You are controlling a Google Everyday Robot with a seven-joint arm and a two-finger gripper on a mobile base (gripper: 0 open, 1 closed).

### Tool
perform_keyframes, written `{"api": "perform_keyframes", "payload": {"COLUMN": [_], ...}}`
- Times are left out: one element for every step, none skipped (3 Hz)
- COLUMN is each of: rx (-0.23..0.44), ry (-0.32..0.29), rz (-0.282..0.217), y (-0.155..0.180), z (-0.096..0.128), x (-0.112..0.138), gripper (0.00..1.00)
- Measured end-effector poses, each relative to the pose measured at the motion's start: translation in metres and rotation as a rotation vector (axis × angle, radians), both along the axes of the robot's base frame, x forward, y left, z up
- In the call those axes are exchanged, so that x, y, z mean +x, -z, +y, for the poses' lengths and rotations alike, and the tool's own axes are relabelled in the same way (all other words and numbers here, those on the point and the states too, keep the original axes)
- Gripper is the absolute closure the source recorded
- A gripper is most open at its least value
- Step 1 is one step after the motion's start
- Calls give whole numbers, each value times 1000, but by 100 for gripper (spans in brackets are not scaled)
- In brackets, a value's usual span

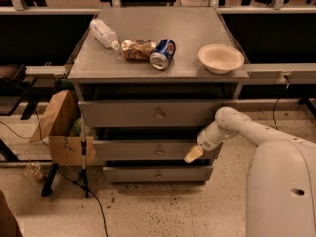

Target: Open middle drawer

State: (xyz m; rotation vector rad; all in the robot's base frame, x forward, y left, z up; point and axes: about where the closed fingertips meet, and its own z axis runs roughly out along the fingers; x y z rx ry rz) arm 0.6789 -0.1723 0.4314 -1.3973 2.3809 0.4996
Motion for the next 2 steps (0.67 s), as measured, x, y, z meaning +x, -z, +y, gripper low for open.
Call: {"api": "perform_keyframes", "payload": {"rx": [0,0], "ry": [0,0], "rz": [0,0], "y": [-6,-11], "z": [0,0], "x": [3,6], "gripper": [55,79]}}
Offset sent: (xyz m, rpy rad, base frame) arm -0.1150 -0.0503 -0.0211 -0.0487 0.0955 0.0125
